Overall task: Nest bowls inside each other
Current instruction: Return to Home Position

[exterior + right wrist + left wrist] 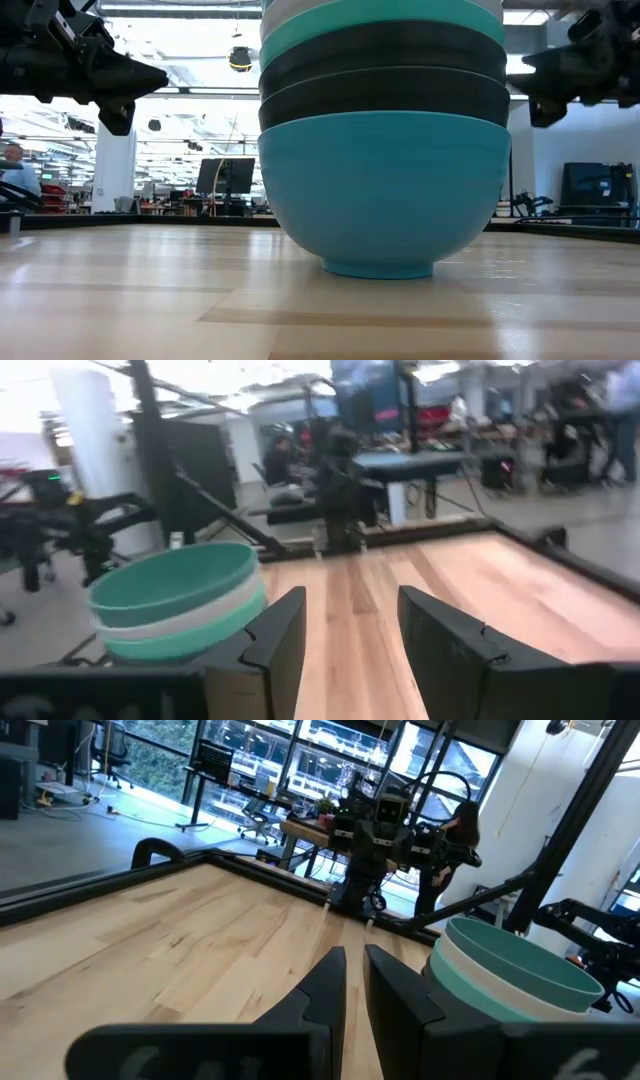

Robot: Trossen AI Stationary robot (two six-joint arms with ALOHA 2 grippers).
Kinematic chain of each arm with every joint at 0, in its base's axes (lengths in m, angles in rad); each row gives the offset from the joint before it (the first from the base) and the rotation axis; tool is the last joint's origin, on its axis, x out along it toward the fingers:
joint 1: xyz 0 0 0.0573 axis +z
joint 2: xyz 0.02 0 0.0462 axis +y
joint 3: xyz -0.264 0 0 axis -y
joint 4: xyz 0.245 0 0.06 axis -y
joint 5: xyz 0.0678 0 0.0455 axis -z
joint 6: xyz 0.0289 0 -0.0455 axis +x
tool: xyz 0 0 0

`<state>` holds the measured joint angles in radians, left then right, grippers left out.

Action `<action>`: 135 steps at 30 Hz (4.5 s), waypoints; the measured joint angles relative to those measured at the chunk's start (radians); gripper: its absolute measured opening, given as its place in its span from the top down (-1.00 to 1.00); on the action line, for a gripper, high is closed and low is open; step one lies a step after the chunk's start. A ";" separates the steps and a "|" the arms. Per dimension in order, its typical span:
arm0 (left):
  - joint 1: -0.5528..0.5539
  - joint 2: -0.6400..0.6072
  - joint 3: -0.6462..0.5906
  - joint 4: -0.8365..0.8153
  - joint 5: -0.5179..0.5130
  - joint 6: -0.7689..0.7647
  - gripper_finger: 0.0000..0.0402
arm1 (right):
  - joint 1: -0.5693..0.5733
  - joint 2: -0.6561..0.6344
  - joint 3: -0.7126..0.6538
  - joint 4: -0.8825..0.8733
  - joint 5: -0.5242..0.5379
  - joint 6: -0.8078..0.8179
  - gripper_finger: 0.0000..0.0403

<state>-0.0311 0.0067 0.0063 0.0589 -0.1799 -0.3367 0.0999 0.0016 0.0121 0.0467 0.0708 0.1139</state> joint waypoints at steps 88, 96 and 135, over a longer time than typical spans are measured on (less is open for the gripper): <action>0.000 0.000 0.000 0.001 -0.011 0.155 0.85 | 0.075 0.018 0.048 -0.187 -0.044 -0.158 0.10; 0.000 0.000 0.000 0.001 -0.011 0.153 0.85 | 0.075 0.018 0.048 -0.188 -0.044 -0.158 0.10; 0.000 0.000 0.000 0.001 -0.011 0.153 0.85 | 0.076 0.018 0.048 -0.188 -0.044 -0.158 0.10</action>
<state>-0.0315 0.0063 0.0066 0.0601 -0.1905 -0.1833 0.1755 0.0196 0.0603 -0.1413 0.0269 -0.0437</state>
